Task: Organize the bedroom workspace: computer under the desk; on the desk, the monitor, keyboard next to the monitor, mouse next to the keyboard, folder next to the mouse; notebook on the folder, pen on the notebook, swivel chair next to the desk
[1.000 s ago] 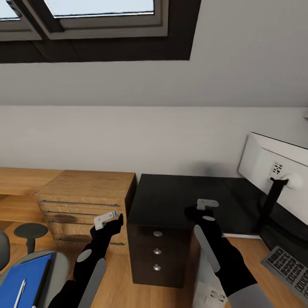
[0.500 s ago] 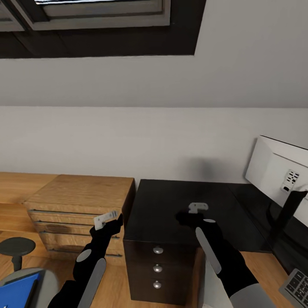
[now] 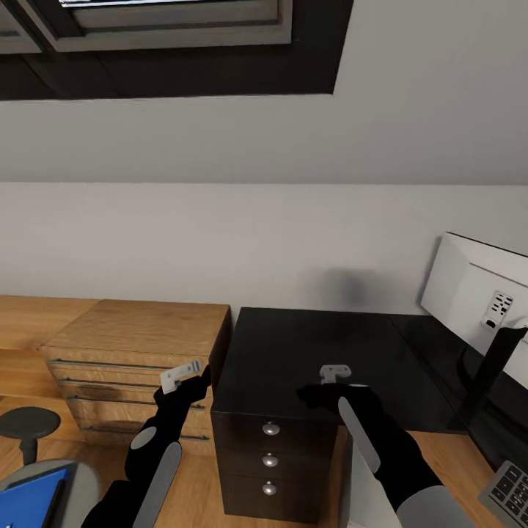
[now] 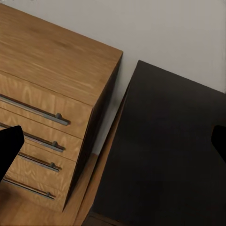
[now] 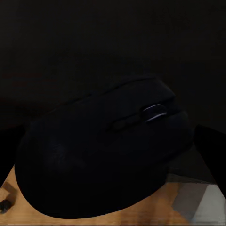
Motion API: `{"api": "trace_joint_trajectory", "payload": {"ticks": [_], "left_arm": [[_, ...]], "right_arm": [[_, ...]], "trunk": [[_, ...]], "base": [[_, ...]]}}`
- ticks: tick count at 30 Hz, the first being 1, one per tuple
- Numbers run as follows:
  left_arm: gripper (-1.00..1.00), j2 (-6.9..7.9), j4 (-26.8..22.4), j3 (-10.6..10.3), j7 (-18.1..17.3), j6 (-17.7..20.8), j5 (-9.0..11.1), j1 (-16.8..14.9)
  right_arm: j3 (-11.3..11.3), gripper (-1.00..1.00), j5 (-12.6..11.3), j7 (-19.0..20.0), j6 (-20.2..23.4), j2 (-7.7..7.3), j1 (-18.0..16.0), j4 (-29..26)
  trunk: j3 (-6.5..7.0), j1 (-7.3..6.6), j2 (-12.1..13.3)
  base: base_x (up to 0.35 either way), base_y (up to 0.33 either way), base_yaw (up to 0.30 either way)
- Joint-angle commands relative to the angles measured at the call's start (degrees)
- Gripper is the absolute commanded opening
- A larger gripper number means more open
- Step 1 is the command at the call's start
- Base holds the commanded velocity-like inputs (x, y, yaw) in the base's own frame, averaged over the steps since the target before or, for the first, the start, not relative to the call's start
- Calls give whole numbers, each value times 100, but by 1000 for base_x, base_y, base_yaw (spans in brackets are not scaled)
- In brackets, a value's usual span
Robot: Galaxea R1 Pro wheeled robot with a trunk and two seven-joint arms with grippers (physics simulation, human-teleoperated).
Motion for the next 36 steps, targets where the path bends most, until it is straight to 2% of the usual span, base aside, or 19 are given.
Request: {"api": "trace_joint_trajectory", "payload": {"ticks": [1, 14, 36], "left_arm": [[100, 1, -13, -8, 45, 16, 51, -3], [100, 1, -45, -8, 45, 18, 51, -3], [100, 1, -61, -16, 45, 33, 55, -4]], "right_arm": [[7, -100, -52, -47, 81, 3, -5, -12], [49, -100, -46, -46, 141, 9, -5, -87], [56, -100, -35, -49, 139, 11, -5, -88]], "trunk": [[-7, 0, -5], [-7, 0, -5], [-7, 0, -5]], "base": [[0, 0, 0], [0, 0, 17], [0, 0, 264]]}}
